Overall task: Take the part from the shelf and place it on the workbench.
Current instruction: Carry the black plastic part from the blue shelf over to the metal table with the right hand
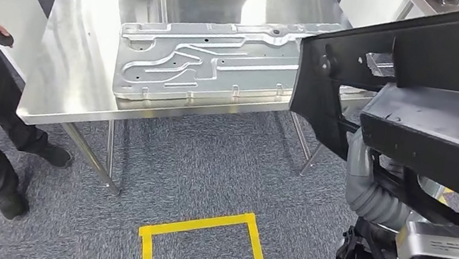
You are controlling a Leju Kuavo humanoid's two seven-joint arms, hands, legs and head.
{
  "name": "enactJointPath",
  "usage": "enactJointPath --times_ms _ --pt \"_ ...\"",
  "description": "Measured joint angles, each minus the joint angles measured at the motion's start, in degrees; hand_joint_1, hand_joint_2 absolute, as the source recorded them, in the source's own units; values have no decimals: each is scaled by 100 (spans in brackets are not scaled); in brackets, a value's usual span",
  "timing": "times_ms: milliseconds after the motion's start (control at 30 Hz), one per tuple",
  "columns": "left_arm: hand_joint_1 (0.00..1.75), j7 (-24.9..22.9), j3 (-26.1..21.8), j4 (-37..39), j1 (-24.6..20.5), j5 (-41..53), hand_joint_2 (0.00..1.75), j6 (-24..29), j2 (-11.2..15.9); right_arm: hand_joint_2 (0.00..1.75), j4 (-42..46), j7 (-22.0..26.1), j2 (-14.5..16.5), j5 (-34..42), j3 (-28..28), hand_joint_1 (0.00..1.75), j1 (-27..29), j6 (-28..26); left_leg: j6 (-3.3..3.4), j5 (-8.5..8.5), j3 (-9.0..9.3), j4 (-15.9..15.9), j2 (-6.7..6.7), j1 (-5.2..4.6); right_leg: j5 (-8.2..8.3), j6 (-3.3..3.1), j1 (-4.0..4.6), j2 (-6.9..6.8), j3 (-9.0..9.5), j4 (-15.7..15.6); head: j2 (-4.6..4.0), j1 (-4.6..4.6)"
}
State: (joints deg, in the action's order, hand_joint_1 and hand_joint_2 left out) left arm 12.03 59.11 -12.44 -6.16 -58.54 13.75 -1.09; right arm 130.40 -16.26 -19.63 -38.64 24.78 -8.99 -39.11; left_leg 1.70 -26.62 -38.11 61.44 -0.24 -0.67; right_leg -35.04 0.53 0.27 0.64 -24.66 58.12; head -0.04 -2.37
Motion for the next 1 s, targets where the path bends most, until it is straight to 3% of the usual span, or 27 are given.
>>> enactJointPath --times_ms 67,133,167,233,267,300,333,400,433,467,500,567,633,667,733,800,900,967,1000 --pt "0 3 -2 -1 -16 -3 175 3 -1 175 3 -2 -16 -2 17 175 -19 -1 57 -66 225 -147 2 32 231 69 0 -18 -138 407 0 -15" --pt "0 6 -4 -2 -21 -5 175 7 -6 175 -1 -2 -33 -7 34 175 -34 -1 83 -157 504 -307 4 74 375 132 -19 -35 -574 1053 0 -69" --pt "0 5 -5 -2 -16 -4 175 7 -9 175 -7 -2 -40 -7 42 175 -36 -1 83 -215 636 -373 6 90 283 163 -36 -35 -824 1302 0 -99" --pt "0 1 -5 -2 -6 -5 175 7 -18 175 -19 -3 -52 -3 55 175 -29 -1 63 -357 907 -474 5 117 -196 229 -72 -37 -1226 1484 0 -150" --pt "0 0 -5 -2 -1 -5 175 7 -20 175 -23 -4 -57 -2 60 175 -28 -1 47 -442 1050 -508 3 130 -404 255 -84 -40 -1334 1399 0 -169" --pt "0 -1 -5 -2 0 -5 175 7 -21 175 -26 -8 -63 -1 64 175 -27 0 29 -537 1194 -529 1 144 -462 275 -94 -43 -1394 1217 0 -189" --pt "0 -1 -5 -2 0 -5 175 7 -22 175 -29 -18 -68 -1 73 175 -26 2 8 -642 1331 -540 1 155 -272 280 -99 -48 -1420 944 0 -211" --pt "0 -3 -5 -2 1 -5 175 7 -28 175 -43 -54 -83 -2 95 175 -19 10 -47 -856 1558 -541 1 160 647 243 -95 -67 -1449 330 0 -259" --pt "0 -9 -5 -2 -3 -7 175 7 -33 175 -51 -82 -93 -3 107 175 -17 18 -87 -956 1641 -558 4 158 1024 196 -82 -66 -1447 147 0 -268" --pt "0 -15 -6 -2 -13 -7 175 7 -37 175 -57 -113 -106 -8 117 175 -25 26 -130 -1019 1726 -570 6 154 1216 137 -71 -65 -1434 60 0 -270" --pt "0 -21 -7 -3 -31 -8 175 7 -39 175 -60 -140 -119 -13 125 175 -52 36 -177 -1018 1768 -555 6 153 1165 77 -60 -58 -1394 69 0 -264" --pt "0 -29 -13 -4 -83 -9 175 6 -45 175 -57 -185 -142 -26 137 175 -112 53 -248 -866 1653 -229 11 157 1054 -14 -69 -46 -1256 12 0 -241" --pt "0 -39 -26 -4 -108 -13 175 5 -48 175 -61 -216 -156 -30 147 175 -140 64 -286 -735 1169 483 11 163 952 -73 -79 -50 -1074 -73 0 -179" --pt "0 -47 -32 -3 -102 -18 175 4 -49 175 -67 -234 -161 -28 154 175 -146 68 -289 -809 873 820 13 162 882 -94 -76 -52 -976 -100 0 -144" --pt "0 -60 -38 -2 -68 -29 175 7 -48 175 -75 -273 -175 -29 173 175 -159 103 -280 -1279 354 1162 15 158 711 -110 -72 -46 -761 -123 0 -106" --pt "0 -64 -39 -2 -41 -32 175 13 -48 175 -78 -306 -185 -40 187 175 -172 179 -267 -1667 93 1170 18 155 578 -112 -72 -36 -595 -127 0 -93" --pt "0 -64 -40 -2 -35 -32 175 16 -48 175 -79 -333 -190 -48 192 175 -185 239 -260 -1757 26 1128 19 155 529 -111 -72 -33 -533 -127 0 -88" --pt "0 -64 -40 -2 -30 -28 175 32 -46 175 -85 -386 -211 -60 199 175 -228 346 -246 -1696 -50 937 20 148 438 -104 -71 -31 -415 -128 0 -73" --pt "0 -66 -40 4 -11 -25 175 40 -40 175 -106 -423 -237 -70 211 175 -258 419 -194 -1202 -121 645 26 120 310 -68 -67 -18 -302 -135 0 -44"
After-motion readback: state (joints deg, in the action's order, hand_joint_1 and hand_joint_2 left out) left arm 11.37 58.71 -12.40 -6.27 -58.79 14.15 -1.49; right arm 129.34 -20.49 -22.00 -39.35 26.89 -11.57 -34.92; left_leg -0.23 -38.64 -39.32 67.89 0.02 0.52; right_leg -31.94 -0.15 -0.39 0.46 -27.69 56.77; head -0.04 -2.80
